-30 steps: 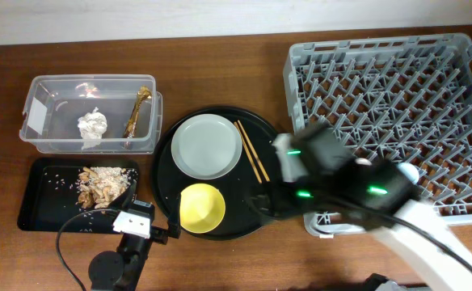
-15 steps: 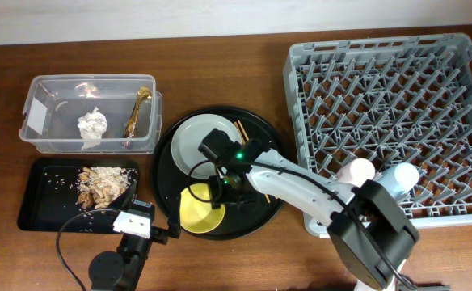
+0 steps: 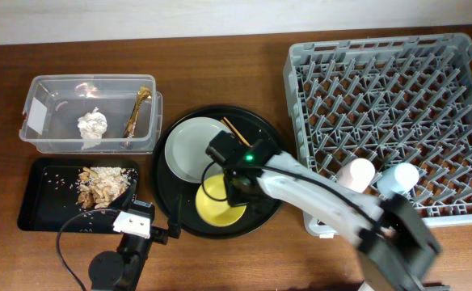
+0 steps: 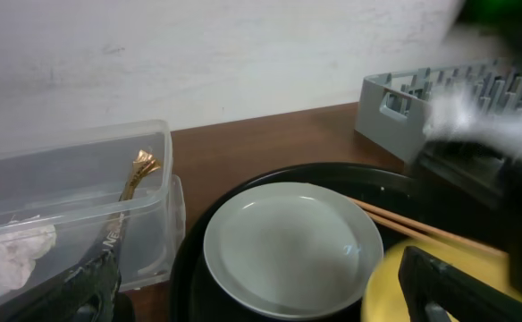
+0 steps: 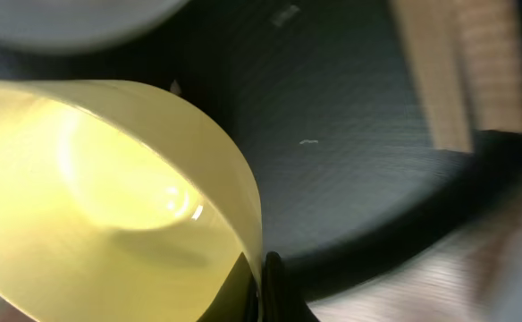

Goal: Sort waste into correct bins and load items into the dishwasher rack
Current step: 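Grasp the yellow bowl with the right gripper and place it in the rack, then grasp the grey plate with the right gripper and stand it in the rack, then grasp the chopsticks on the round tray with the right gripper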

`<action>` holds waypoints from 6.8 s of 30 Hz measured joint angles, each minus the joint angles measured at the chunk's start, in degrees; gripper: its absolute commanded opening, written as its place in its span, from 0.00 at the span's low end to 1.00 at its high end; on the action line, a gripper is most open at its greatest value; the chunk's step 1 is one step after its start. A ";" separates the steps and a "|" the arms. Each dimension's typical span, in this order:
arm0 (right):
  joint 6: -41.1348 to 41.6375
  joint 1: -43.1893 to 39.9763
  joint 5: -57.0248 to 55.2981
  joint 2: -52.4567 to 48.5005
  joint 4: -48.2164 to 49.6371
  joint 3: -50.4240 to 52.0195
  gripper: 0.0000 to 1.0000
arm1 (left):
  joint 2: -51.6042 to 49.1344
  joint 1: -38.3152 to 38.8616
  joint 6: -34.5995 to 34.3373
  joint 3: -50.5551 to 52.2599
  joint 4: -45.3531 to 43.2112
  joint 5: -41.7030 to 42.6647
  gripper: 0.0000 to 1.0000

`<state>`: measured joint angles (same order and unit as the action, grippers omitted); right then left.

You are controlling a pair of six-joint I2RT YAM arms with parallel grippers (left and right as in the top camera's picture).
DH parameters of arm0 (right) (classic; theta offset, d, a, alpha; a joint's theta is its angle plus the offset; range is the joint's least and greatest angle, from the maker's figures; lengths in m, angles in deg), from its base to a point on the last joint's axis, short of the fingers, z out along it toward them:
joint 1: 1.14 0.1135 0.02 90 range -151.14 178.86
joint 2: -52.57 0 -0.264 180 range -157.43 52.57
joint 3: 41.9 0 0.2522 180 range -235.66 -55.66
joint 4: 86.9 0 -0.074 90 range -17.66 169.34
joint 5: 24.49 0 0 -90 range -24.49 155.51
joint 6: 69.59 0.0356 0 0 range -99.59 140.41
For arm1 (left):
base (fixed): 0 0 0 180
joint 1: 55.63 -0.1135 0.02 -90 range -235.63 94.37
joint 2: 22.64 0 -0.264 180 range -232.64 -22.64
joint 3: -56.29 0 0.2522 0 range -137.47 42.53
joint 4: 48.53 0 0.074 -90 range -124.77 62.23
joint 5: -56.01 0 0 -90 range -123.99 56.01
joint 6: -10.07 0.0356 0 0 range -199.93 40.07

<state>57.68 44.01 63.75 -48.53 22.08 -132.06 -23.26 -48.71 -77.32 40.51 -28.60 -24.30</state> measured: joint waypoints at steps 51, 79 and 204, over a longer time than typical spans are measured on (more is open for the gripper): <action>-32.61 -27.21 -46.86 -4.52 1.01 -7.63 0.50 | 0.00 0.00 0.00 0.00 -0.02 0.00 0.99; 12.66 -5.27 6.51 -20.15 14.05 -9.33 0.04 | 0.00 0.00 0.00 0.00 0.02 0.00 0.99; -18.12 -26.64 -9.77 -2.67 -8.83 -11.82 0.39 | 0.00 0.00 0.00 0.00 0.00 0.00 0.99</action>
<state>39.56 17.36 53.98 -51.19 13.25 -143.88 -23.26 -48.71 -77.32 40.51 -28.60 -24.30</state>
